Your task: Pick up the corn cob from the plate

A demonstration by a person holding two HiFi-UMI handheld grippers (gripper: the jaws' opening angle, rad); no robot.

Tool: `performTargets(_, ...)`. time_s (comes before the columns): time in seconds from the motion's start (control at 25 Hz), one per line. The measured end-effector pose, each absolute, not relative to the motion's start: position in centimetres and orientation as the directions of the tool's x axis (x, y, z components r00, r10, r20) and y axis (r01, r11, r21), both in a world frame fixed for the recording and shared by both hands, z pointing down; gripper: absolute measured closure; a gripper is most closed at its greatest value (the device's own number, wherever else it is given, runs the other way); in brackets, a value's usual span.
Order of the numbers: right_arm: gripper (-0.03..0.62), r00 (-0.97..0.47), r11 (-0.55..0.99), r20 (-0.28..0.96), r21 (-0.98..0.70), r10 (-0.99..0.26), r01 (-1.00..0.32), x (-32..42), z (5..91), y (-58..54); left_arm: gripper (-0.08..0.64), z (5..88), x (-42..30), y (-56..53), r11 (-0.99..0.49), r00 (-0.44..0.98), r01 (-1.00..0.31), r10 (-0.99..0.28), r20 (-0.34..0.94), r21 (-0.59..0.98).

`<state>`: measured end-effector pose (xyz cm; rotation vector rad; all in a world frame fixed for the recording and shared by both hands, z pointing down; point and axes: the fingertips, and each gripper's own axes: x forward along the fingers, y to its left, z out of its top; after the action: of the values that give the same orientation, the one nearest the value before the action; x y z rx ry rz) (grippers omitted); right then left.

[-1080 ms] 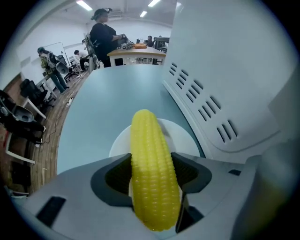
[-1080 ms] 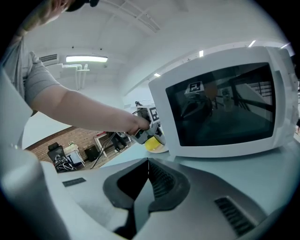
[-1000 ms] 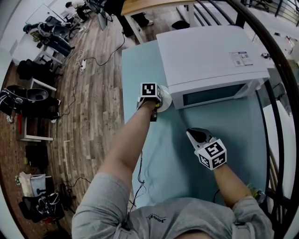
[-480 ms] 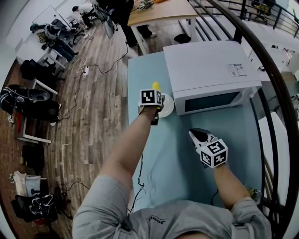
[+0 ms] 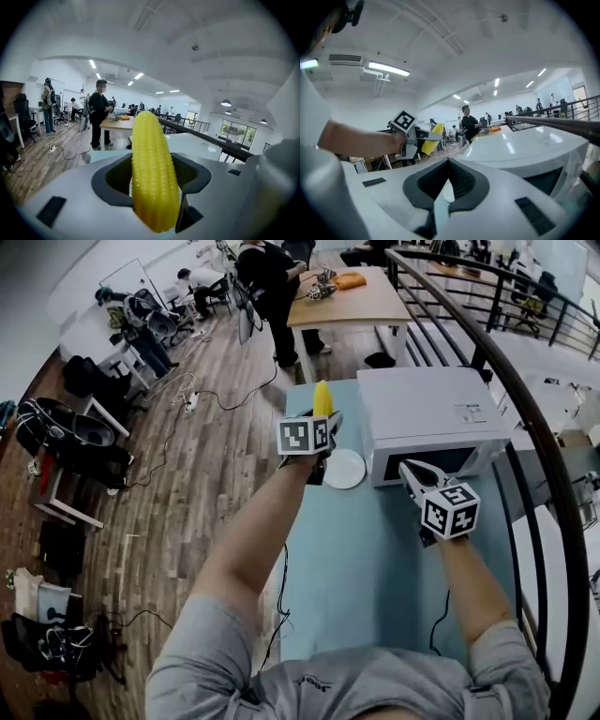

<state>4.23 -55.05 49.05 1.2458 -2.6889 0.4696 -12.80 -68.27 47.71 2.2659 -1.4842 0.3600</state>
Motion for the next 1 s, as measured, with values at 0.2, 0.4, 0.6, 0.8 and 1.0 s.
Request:
performTargets(0.2,0.577,-0.632,0.610,0.208,-0.165,-0.747,-0.775,2.9,42.7,-54.4,0.295,38.7,-15.4,-64.4,-0.397,0.426,-0.904,-0.858,0.288,0.156)
performTargets(0.4,0.577,-0.623,0.607,0.168,-0.139,-0.764,-0.782,-0.3,38.3,-52.5,0.295,32.1,-19.5,-60.1,-0.440,0.447,-0.894,-0.873,0.196,0.077)
performTargets(0.6,0.576,-0.615,0.597,0.138,-0.156,-0.776,-0.787,-4.7,34.4,-50.2,0.295,26.1,-23.9,-55.2,-0.474,0.472,-0.880,-0.874,0.114,0.008)
performTargets(0.8,0.576,-0.604,0.589,0.115,-0.141,-0.789,-0.796,-7.5,29.7,-47.3,0.295,21.0,-26.5,-50.5,-0.505,0.503,-0.863,-0.863,0.051,-0.037)
performTargets(1.0,0.577,-0.611,0.605,0.071,-0.093,-0.789,-0.791,-8.4,23.5,-45.0,0.295,14.9,-27.1,-46.7,-0.501,0.504,-0.862,-0.863,-0.026,-0.076)
